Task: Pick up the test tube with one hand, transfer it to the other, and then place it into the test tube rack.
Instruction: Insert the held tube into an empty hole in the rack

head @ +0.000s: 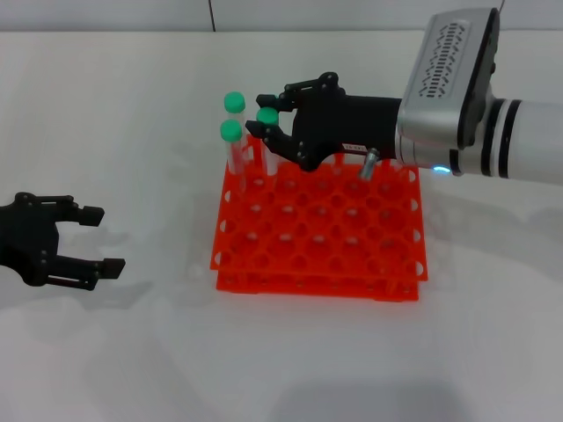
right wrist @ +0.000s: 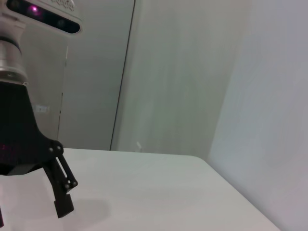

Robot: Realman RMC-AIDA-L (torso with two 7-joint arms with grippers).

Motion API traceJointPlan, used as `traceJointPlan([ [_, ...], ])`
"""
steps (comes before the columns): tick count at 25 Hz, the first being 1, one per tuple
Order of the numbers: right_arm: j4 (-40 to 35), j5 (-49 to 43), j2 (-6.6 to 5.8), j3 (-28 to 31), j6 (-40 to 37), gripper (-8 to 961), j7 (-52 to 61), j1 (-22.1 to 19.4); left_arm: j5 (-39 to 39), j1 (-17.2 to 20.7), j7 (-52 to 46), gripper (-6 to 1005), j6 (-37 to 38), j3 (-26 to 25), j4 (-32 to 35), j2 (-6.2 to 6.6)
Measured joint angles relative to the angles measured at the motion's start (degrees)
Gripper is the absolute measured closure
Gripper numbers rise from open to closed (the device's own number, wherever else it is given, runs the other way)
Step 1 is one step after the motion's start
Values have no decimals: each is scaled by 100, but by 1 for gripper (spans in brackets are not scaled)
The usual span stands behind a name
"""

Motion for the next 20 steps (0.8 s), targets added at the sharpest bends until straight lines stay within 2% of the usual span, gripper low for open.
traceJointPlan([
  [20, -25, 0, 0, -88, -1, 683, 191, 8, 0, 10, 0, 124, 8, -21, 0, 1],
])
